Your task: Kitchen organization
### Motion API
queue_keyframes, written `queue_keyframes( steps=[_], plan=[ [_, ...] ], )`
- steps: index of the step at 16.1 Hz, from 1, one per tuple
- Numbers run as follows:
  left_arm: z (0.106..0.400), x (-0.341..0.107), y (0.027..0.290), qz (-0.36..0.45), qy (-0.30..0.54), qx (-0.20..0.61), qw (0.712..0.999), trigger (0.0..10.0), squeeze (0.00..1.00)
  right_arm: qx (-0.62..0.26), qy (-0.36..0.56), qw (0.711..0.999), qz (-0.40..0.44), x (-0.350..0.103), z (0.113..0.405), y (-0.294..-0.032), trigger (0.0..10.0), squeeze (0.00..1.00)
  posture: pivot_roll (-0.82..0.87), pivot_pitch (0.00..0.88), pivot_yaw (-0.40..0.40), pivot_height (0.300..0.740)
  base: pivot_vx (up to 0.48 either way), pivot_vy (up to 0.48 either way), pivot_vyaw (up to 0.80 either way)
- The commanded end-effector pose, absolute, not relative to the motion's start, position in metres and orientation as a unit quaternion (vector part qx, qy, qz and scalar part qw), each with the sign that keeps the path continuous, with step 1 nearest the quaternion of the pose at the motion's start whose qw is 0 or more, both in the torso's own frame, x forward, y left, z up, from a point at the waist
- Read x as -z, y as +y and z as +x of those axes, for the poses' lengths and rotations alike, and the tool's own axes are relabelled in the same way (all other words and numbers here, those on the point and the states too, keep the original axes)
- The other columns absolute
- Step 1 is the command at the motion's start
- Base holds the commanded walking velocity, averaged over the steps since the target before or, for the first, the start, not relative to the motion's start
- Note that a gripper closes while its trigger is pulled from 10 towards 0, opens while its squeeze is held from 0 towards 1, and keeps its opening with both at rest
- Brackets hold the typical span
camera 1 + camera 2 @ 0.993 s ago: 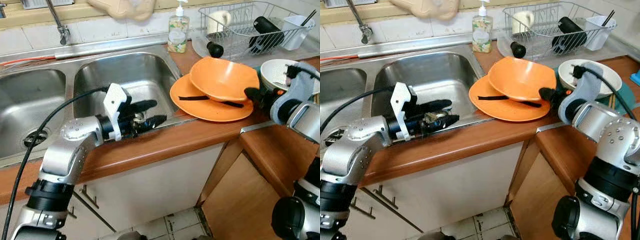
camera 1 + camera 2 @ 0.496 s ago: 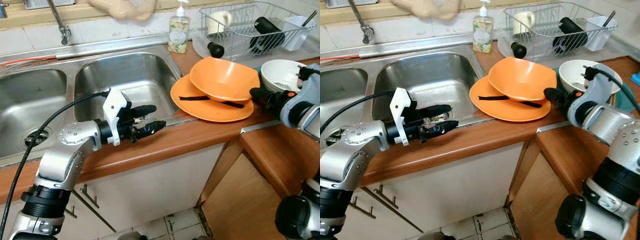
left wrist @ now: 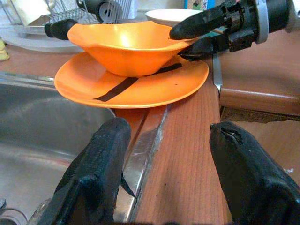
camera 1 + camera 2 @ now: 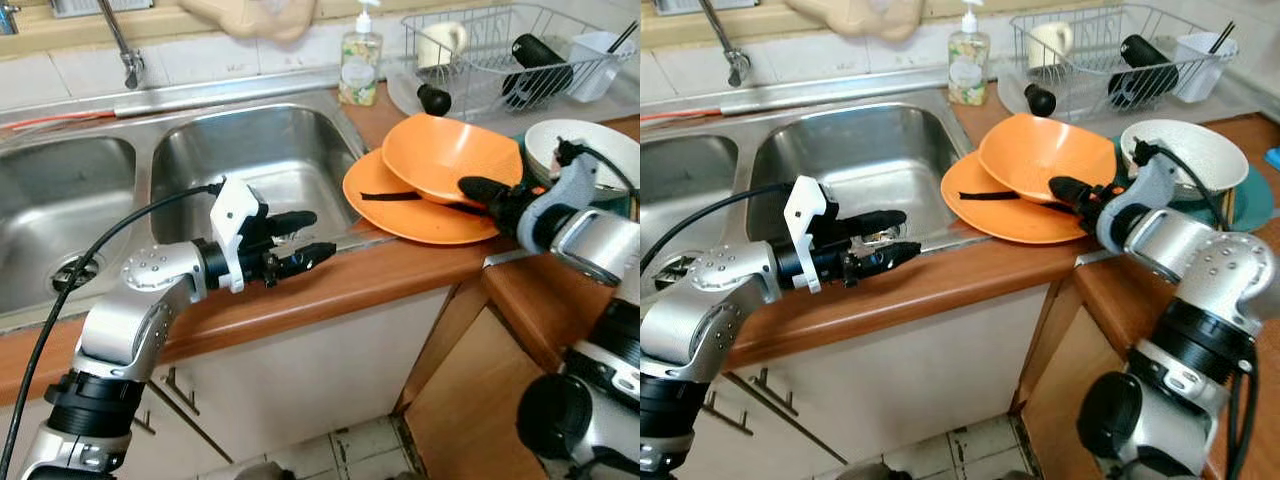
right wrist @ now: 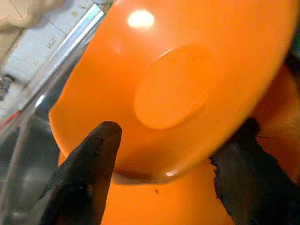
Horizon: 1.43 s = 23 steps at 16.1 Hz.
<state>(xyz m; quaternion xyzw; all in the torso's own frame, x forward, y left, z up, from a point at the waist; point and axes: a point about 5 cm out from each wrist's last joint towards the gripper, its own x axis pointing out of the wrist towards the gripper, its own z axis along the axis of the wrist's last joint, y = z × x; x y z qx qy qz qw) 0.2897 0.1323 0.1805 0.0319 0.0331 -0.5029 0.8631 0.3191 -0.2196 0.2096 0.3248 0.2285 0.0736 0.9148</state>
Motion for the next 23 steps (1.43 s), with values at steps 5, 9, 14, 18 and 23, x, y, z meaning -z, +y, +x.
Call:
queue_keyframes(
  steps=[5, 9, 14, 18, 23],
  plan=[
    [0.288, -0.184, 0.131, 0.039, 0.03, 0.503, 0.863, 10.0, 0.0, -0.081, 0.216, 0.909, 0.346, -0.216, 0.325, -0.215, 0.0, 0.0, -0.05, 0.0, 0.04, 0.74, 0.0, 0.0, 0.0],
    [0.288, -0.183, 0.13, 0.04, 0.03, 0.504, 0.862, 10.0, 0.0, -0.083, 0.219, 0.91, 0.342, -0.215, 0.325, -0.21, 0.0, 0.0, -0.05, 0.0, 0.039, 0.74, 0.0, 0.0, 0.0],
    [0.287, -0.183, 0.129, 0.04, 0.029, 0.504, 0.862, 10.0, 0.0, -0.083, 0.215, 0.913, 0.336, -0.218, 0.325, -0.21, 0.0, 0.0, -0.05, 0.0, 0.035, 0.74, 0.0, 0.0, 0.0],
    [0.288, -0.184, 0.129, 0.04, 0.02, 0.497, 0.866, 10.0, 0.0, -0.091, 0.186, 0.925, 0.318, -0.225, 0.327, -0.209, 0.0, 0.0, -0.05, 0.0, 0.032, 0.74, 0.0, 0.0, 0.0],
    [0.306, -0.199, 0.132, -0.016, -0.013, 0.44, 0.898, 10.0, 0.0, -0.132, 0.13, 0.933, 0.309, -0.24, 0.327, -0.206, 0.0, 0.0, -0.05, 0.0, 0.033, 0.74, 0.0, 0.0, 0.0]
  ],
)
